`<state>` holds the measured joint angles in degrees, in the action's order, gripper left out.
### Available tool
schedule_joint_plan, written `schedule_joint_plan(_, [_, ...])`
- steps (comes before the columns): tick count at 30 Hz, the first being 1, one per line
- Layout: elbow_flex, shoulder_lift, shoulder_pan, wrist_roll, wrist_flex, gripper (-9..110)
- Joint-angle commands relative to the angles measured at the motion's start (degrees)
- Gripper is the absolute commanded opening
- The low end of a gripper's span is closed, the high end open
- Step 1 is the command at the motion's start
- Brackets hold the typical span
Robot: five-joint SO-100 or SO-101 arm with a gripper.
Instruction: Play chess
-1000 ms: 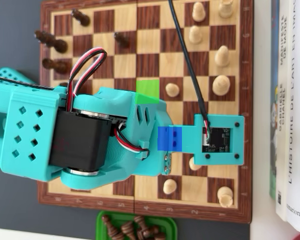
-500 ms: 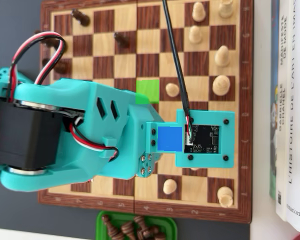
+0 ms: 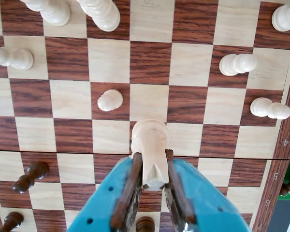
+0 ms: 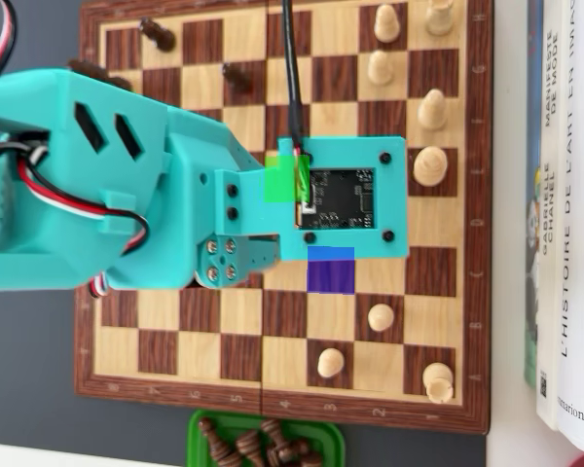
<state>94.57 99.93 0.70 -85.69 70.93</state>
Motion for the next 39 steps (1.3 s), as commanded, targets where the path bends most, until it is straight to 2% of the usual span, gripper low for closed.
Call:
schedule_joint_plan(1, [1.05,3.87,-1.58,-0.53,0.18,6])
schedule_joint_plan(16, [6.86,8.61,-6.24,-0.70,3.16,6])
schedule_joint_plan(20, [8.61,8.96,-8.17,-3.52,3.16,6])
schedule_joint_plan(39, [8.44,2.37,-8.17,-3.69,-1.23,6])
